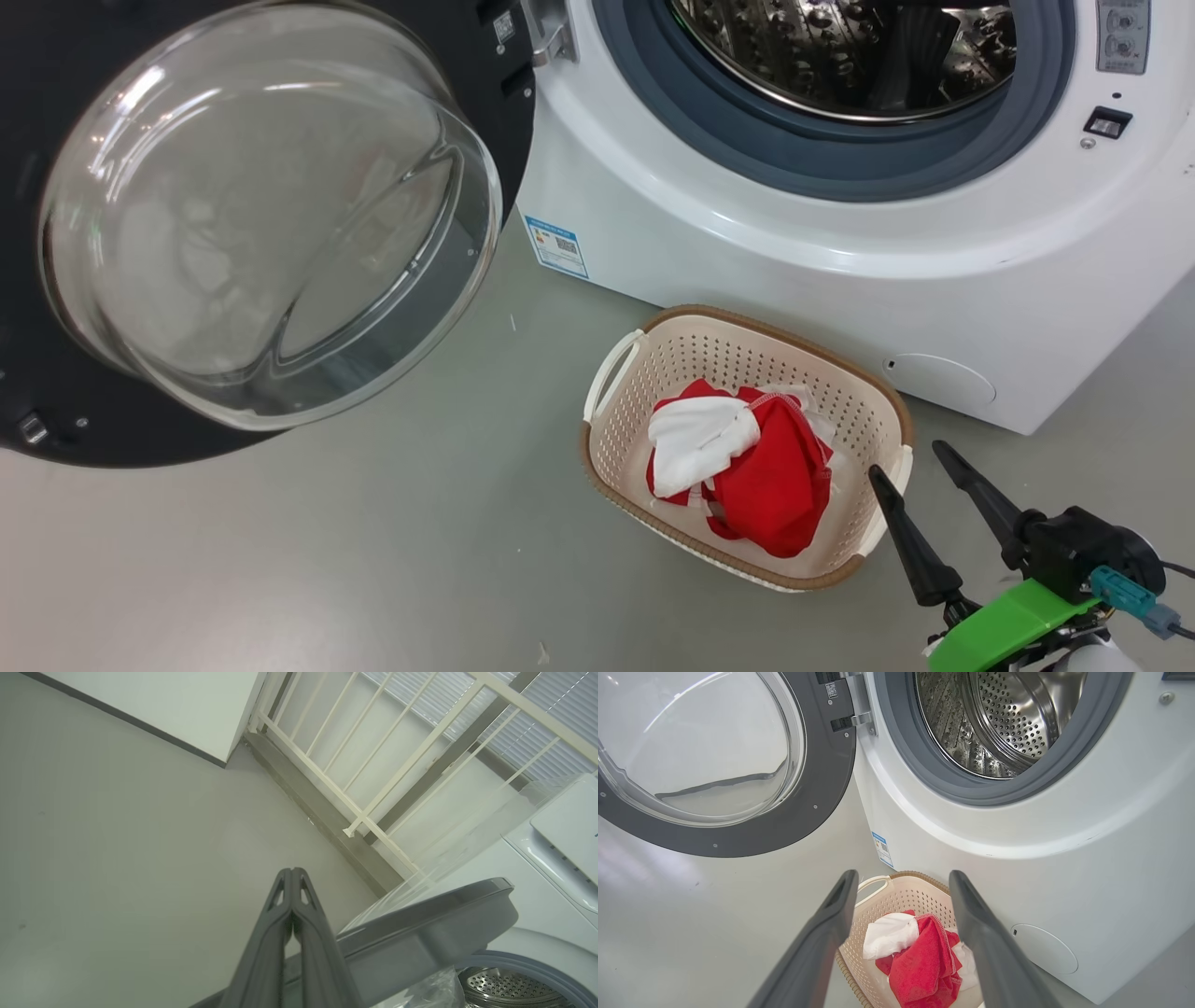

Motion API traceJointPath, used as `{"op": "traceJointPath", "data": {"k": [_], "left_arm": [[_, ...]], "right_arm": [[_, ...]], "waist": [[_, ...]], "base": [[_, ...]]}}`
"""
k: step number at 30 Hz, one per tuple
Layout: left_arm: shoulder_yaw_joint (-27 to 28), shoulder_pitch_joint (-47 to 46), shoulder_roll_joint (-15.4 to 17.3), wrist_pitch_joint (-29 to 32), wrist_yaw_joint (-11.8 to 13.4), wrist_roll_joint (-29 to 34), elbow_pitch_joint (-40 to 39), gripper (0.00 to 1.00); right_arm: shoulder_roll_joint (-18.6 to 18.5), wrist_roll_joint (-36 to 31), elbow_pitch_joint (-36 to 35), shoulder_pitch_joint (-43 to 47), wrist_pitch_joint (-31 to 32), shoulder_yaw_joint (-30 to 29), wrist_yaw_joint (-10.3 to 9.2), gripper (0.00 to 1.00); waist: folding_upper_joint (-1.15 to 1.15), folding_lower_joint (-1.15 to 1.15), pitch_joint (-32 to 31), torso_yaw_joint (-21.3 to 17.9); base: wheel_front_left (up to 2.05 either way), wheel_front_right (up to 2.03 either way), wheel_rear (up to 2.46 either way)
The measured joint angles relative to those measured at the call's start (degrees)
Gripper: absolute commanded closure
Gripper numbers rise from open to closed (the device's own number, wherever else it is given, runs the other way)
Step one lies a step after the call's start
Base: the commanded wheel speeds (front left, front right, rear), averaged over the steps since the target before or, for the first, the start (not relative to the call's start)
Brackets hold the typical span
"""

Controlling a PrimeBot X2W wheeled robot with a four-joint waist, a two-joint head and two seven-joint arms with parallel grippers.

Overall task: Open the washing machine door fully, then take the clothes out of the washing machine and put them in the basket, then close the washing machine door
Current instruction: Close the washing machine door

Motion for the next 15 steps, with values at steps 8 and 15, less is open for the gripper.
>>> {"op": "traceJointPath", "data": {"k": [8,15], "left_arm": [[-1.5,-0.3,0.1,10.9,0.0,-3.4,2.6,1.0],[-1.3,-0.2,0.7,14.7,0.0,-5.5,2.6,1.0]], "right_arm": [[-0.3,0.0,-0.1,-0.7,0.0,0.3,0.0,0.0],[-0.8,0.0,-0.1,-0.7,0.0,0.3,0.0,0.0]], "waist": [[0.0,0.0,1.3,-0.5],[0.0,0.0,2.1,-0.9]], "base": [[0.0,0.0,0.0],[0.0,0.0,0.0]]}}
